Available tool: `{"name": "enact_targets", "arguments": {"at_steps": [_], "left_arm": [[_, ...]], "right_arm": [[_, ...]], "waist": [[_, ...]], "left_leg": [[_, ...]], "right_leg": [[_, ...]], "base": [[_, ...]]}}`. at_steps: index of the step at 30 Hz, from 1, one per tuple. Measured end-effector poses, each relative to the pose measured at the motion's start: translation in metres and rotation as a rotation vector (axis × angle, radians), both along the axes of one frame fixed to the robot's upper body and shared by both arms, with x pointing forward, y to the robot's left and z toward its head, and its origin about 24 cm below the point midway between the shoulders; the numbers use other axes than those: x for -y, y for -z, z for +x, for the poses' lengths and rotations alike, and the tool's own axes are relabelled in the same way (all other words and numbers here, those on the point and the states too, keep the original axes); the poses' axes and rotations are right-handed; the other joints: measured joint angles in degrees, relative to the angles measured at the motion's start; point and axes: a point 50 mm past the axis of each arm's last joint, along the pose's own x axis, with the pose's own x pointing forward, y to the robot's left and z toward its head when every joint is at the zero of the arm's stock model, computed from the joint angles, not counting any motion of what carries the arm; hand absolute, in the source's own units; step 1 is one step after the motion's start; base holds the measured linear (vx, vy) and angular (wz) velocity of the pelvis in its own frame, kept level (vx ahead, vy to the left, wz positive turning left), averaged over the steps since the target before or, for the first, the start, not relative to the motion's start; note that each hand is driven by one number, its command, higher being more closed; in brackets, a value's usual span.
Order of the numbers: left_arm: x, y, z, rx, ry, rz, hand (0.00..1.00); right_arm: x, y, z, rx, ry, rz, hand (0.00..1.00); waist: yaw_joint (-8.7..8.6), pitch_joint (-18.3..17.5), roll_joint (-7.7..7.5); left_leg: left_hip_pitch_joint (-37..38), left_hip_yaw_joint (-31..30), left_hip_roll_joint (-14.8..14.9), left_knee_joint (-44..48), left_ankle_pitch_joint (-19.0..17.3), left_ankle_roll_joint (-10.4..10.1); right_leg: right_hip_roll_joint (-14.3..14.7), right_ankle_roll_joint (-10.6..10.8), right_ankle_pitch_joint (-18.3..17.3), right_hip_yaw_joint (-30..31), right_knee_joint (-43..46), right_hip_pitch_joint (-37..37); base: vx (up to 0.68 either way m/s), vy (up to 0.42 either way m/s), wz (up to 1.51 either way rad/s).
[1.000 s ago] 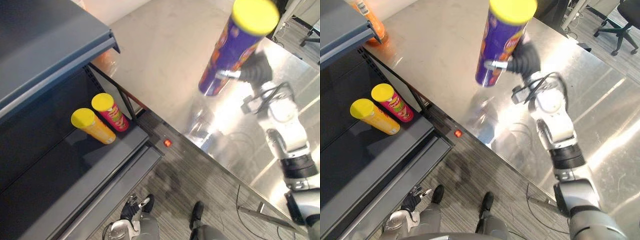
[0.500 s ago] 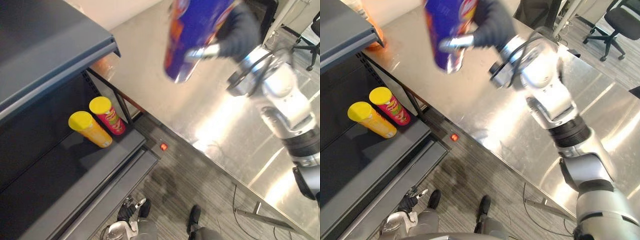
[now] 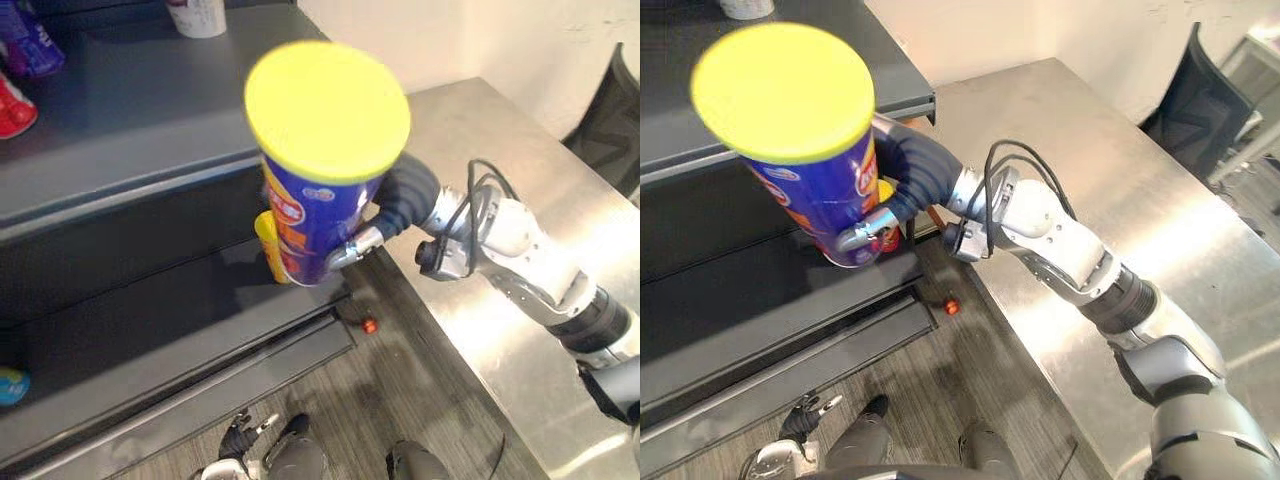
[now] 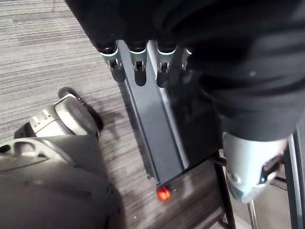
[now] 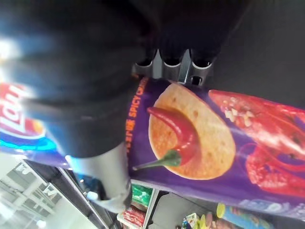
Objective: Put the gum and the chips on the shelf.
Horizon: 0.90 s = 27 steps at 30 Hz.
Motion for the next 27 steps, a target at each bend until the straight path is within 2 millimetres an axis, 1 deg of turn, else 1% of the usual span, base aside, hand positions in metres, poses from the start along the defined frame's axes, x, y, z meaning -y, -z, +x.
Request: {"name": "enact_targets", "arguments": {"at_steps": [1,2,3,4,5,6,8,10,11,12,13,14,15,16,17,19,20,21,22,23,24,25,26,27], "left_arm": [[0.003,0.0,0.001,0.008,0.0,-0.009,0.0],[0.005,0.001,0.001,0.006,-0.002,-0.016,0.0],[0.009,0.003,-0.001,-0.005,-0.006,-0.03,0.0],[0.01,0.004,-0.003,-0.01,-0.015,-0.036,0.0],[0.011,0.005,-0.005,-0.015,-0.03,-0.043,0.0],[0.012,0.006,-0.007,-0.018,-0.038,-0.045,0.0],[0.011,0.008,-0.016,-0.036,-0.066,-0.048,0.0],[0.01,0.01,-0.025,-0.052,-0.099,-0.062,0.0],[0.01,0.011,-0.028,-0.054,-0.117,-0.071,0.0],[0.01,0.011,-0.028,-0.055,-0.122,-0.073,0.0],[0.01,0.011,-0.027,-0.053,-0.121,-0.072,0.0],[0.009,0.01,-0.027,-0.053,-0.119,-0.068,0.0],[0.007,0.01,-0.028,-0.056,-0.121,-0.062,0.0],[0.005,0.01,-0.028,-0.063,-0.129,-0.061,0.0],[0.001,0.011,-0.031,-0.083,-0.141,-0.058,0.0],[-0.001,0.013,-0.038,-0.104,-0.151,-0.055,0.0],[-0.001,0.014,-0.044,-0.127,-0.15,-0.054,0.0],[-0.002,0.017,-0.054,-0.163,-0.152,-0.05,0.0],[0.001,0.018,-0.057,-0.177,-0.137,-0.052,0.0],[-0.002,0.017,-0.057,-0.177,-0.127,-0.037,0.0],[-0.002,0.016,-0.056,-0.176,-0.109,-0.031,0.0],[-0.002,0.016,-0.052,-0.17,-0.085,-0.022,0.0],[0.002,0.017,-0.053,-0.176,-0.075,-0.031,0.0],[0.004,0.018,-0.055,-0.183,-0.075,-0.038,0.0]], "right_arm": [[0.004,0.002,0.001,-0.011,0.01,-0.01,1.0],[0.005,0.001,0.001,-0.013,0.012,-0.011,1.0],[0.009,0.006,0.001,-0.035,0.021,-0.008,1.0],[0.011,0.01,0.001,-0.048,0.029,-0.011,1.0],[0.014,0.014,-0.001,-0.062,0.032,-0.007,1.0],[0.015,0.015,-0.003,-0.066,0.029,-0.001,1.0],[0.015,0.023,-0.009,-0.094,0.008,0.011,1.0],[0.014,0.029,-0.014,-0.115,-0.005,0.02,1.0],[0.016,0.031,-0.017,-0.123,-0.007,0.027,1.0],[0.018,0.033,-0.017,-0.129,-0.003,0.032,1.0],[0.024,0.035,-0.015,-0.141,0.023,0.049,1.0],[0.032,0.034,-0.013,-0.144,0.058,0.07,1.0],[0.036,0.033,-0.012,-0.141,0.077,0.081,1.0],[0.042,0.028,-0.01,-0.121,0.105,0.101,1.0],[0.051,0.018,-0.009,-0.085,0.136,0.138,1.0],[0.057,0.015,-0.009,-0.073,0.16,0.161,1.0],[0.062,0.017,-0.009,-0.077,0.178,0.172,1.0],[0.07,0.019,-0.009,-0.081,0.21,0.188,1.0],[0.076,0.019,-0.009,-0.075,0.235,0.19,1.0],[0.076,0.021,-0.008,-0.084,0.241,0.186,1.0],[0.077,0.022,-0.007,-0.09,0.248,0.172,1.0],[0.08,0.02,-0.007,-0.08,0.259,0.162,1.0],[0.082,0.02,-0.006,-0.079,0.27,0.157,1.0],[0.082,0.021,-0.005,-0.083,0.274,0.159,1.0]], "waist": [[0.67,-0.53,1.04],[0.78,-0.5,1.53],[0.45,-0.9,2.83],[0.56,-1.22,3.17],[0.55,-1.56,3.62],[0.59,-1.71,3.87],[0.86,-1.95,3.94],[1.29,-2.06,3.9],[1.81,-2.08,3.67],[1.79,-2.07,3.49],[1.52,-2.08,3.04],[0.38,-1.86,2.53],[0.07,-1.75,2.47],[-0.09,-1.7,2.23],[-0.67,-1.58,1.57],[-1.53,-1.95,1.12],[-2.33,-2.57,0.46],[-3.09,-4.57,1.74],[-3.61,-4.99,2.38],[-4.13,-5.38,1.88],[-4.76,-5.93,2.05],[-5.91,-6.65,1.45],[-6.1,-6.82,2.75],[-5.78,-6.81,3.4]], "left_leg": [[-0.12,-1.52,0.75,-0.52,-0.33,-0.86],[-0.24,-2.28,1.12,-0.62,-0.08,-1.24],[-0.4,-4.3,2.24,-1.15,0.57,-1.87],[-0.46,-4.57,2.99,-1.8,1.33,-2.66],[-0.6,-5.56,3.92,-2.56,1.78,-2.95],[-0.83,-5.83,4.37,-2.81,1.89,-3.12],[-1.16,-5.96,5.07,-3.49,2.48,-2.61],[-1.4,-5.92,4.97,-3.45,2.58,-2.75],[-1.95,-5.17,4.48,-3.36,3.49,-2.71],[-2.37,-4.25,4.16,-3.35,4.43,-2.65],[-3.61,1.12,3.64,-3.11,7.12,-1.16],[-4.79,10.91,4.24,-3.3,10.08,2.83],[-4.93,17.85,5.45,-4.06,11.41,5.77],[-4.87,30.33,8.27,-5.23,11.1,10.46],[-8.24,37.52,11.44,4.84,8.19,10.68],[-9.53,39.27,12.72,14.75,5.97,10.58],[-9.33,40.32,13.87,19.44,4.2,10.38],[-7.52,42.27,16.48,23.1,3.89,10.64],[-6.77,45.53,16.34,20.49,4.11,9.27],[-6.37,46.1,15.32,17.69,4.69,8.67],[-5.47,46.1,13.44,11.37,5.6,8.27],[-3.87,46.34,11.41,2.98,8.25,7.73],[-2.4,46.38,10.56,-3.15,9.71,5.99],[-1.51,46.42,10.4,-5.68,9.87,5.67]], "right_leg": [[0.02,0.28,-1.53,-2.34,-1.47,0.46],[0.19,0.27,-2.19,-3.43,-1.74,0.74],[1.11,0.13,-2.22,-5.72,-1.34,0.94],[1.8,-0.56,-2.61,-6.96,-0.63,0.92],[2.46,-1.51,-3.14,-8.55,-0.17,0.81],[2.8,-1.95,-3.4,-9.55,-0.09,0.8],[3.21,-3.18,-4.12,-11.95,0.79,0.98],[3.43,-3.24,-4.35,-13.21,2.07,0.91],[2.98,-3.36,-4.66,-14.12,3.0,0.85],[2.45,-3.41,-4.75,-14.83,3.23,0.9],[1.01,-3.43,-4.72,-16.66,2.87,1.43],[-0.78,-3.45,-4.27,-19.04,1.87,2.6],[-1.42,-3.82,-3.65,-20.27,1.27,3.17],[-2.31,-4.5,-2.48,-21.88,0.25,3.29],[-3.51,-4.38,-2.16,-24.11,0.08,3.06],[-4.94,-3.97,-1.92,-25.9,-0.05,3.48],[-5.81,-3.51,-1.67,-26.78,-0.55,3.76],[-6.75,-2.68,-1.2,-28.01,-1.13,4.14],[-6.97,-1.78,-0.89,-29.4,-1.28,3.96],[-7.56,-1.37,-0.98,-29.53,-2.34,3.92],[-7.66,-1.01,-0.76,-29.52,-5.04,3.89],[-8.42,-1.52,1.5,-30.29,-9.13,4.98],[-8.99,-0.44,3.09,-33.81,-11.87,6.37],[-8.98,0.13,3.43,-35.03,-12.58,7.01]], "base": [[-0.02,-0.264,0.82],[-0.06,-0.22,0.57],[-0.1,-0.192,0.59],[-0.12,-0.185,0.81],[-0.1,-0.106,0.61],[-0.09,-0.062,0.69],[-0.06,-0.024,0.55],[-0.02,-0.024,0.41],[-0.01,-0.011,0.47],[-0.01,0.02,0.68],[-0.04,0.04,1.02],[-0.05,0.04,1.1],[-0.1,0.043,0.97],[-0.16,0.036,0.7],[-0.18,0.039,0.59],[-0.12,0.06,0.45],[-0.07,0.148,0.61],[-0.04,0.241,0.84],[-0.02,0.208,0.92],[-0.03,0.143,1.05],[-0.04,0.05,1.47],[-0.08,0.116,1.78],[-0.08,0.138,1.53],[-0.08,0.163,1.22]]}}
